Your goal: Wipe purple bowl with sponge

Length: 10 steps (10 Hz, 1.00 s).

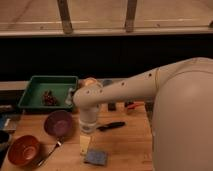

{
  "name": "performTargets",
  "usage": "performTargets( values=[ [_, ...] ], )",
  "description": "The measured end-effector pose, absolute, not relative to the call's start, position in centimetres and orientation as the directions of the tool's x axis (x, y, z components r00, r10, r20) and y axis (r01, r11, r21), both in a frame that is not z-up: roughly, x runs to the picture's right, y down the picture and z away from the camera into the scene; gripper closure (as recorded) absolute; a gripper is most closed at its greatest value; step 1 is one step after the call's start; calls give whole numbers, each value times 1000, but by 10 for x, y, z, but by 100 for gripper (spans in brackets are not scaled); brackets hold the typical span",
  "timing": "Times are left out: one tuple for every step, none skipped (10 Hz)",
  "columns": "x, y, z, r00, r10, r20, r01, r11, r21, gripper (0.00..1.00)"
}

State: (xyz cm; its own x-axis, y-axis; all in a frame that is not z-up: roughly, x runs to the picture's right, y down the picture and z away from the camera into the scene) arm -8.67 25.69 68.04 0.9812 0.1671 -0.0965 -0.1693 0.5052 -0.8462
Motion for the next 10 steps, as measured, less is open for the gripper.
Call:
performTargets(
  values=[
    [-88, 275, 676, 982, 159, -104, -172, 506, -846, 20],
    [-87, 288, 675, 981, 162, -107, -175, 503, -846, 20],
    [-84, 297, 678, 980, 169, -108, -180, 498, -848, 20],
    [-81, 303, 683, 977, 181, -111, -188, 489, -852, 20],
    [-80, 307, 689, 976, 188, -107, -186, 481, -857, 20],
    [-79, 310, 694, 975, 196, -102, -185, 475, -860, 20],
    [-81, 315, 701, 976, 201, -82, -170, 475, -863, 20],
    [-81, 319, 706, 978, 197, -69, -157, 478, -864, 20],
    [-82, 323, 710, 979, 196, -57, -146, 481, -864, 20],
    [-82, 329, 716, 979, 200, -42, -136, 484, -865, 20]
  ],
)
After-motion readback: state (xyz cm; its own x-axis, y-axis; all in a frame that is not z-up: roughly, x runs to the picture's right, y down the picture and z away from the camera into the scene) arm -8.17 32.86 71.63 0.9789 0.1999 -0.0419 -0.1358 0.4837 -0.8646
